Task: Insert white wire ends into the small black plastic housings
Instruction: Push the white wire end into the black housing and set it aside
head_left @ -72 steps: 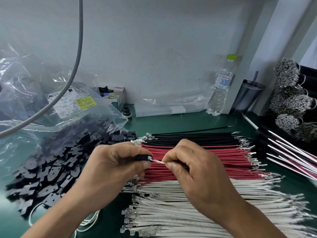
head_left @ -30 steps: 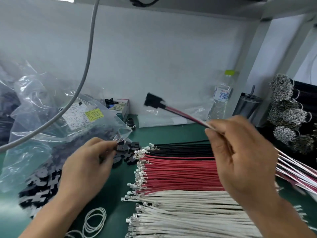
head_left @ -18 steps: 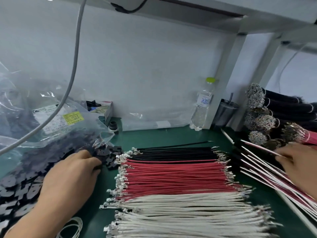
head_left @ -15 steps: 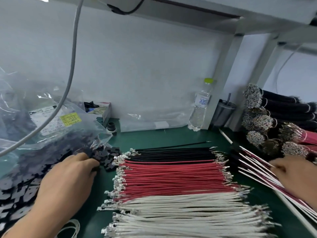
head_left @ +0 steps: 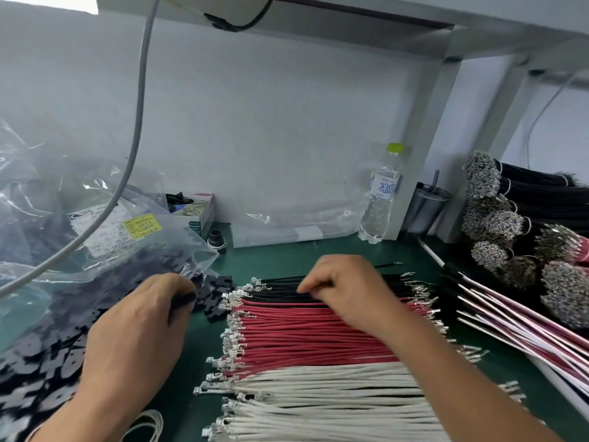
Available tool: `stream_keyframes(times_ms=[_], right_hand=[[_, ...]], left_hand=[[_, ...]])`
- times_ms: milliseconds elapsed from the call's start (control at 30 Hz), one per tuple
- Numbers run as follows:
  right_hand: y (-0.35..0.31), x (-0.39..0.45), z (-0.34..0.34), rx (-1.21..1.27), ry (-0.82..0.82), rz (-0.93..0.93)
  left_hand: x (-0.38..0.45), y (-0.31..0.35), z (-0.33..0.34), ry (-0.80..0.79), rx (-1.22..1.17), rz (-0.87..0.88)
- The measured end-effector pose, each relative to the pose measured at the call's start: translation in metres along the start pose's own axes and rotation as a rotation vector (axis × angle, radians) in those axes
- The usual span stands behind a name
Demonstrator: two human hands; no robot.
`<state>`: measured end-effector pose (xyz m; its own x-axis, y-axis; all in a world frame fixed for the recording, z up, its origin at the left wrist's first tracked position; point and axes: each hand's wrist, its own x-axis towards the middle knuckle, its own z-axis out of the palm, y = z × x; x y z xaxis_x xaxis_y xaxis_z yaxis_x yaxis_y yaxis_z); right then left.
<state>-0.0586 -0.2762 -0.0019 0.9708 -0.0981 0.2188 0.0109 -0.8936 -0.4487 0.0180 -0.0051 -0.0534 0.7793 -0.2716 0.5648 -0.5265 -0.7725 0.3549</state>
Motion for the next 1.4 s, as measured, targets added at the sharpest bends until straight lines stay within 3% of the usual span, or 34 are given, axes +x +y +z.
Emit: stream_keyframes(times_ms=[200,333,767,933,1100,1267,1400], right_hand=[[-0.005,0.034,0.045,-0.058,0.074,0.042],[0.002,0.046,0.038,-0.095,-0.058,0.105],[-0.017,0.041,0.033,-0.387,-0.087,-0.148],[-0.01,0.047,0.029,-0.191,-0.122,0.021],[-0.009,0.038,0.011,-0.252,0.1,-0.112],[-0.037,0.009,-0.011,-0.524,0.558,-0.494],[-0.043,-0.037,0.021,-0.41,0.579,-0.55]], left_hand=[[-0.003,0.004,-0.001,-0.002,-0.044,0.063],[-0.004,0.008,-0.003,-0.009,-0.078,0.068],[-0.008,0.016,-0.003,-0.001,-0.177,0.1],[-0.008,0.016,-0.005,0.005,-0.208,0.093],[-0.009,0.017,-0.006,0.009,-0.25,0.078],[-0.012,0.026,-0.003,-0.009,-0.488,0.058],[-0.015,0.038,-0.006,-0.065,-0.664,0.017]])
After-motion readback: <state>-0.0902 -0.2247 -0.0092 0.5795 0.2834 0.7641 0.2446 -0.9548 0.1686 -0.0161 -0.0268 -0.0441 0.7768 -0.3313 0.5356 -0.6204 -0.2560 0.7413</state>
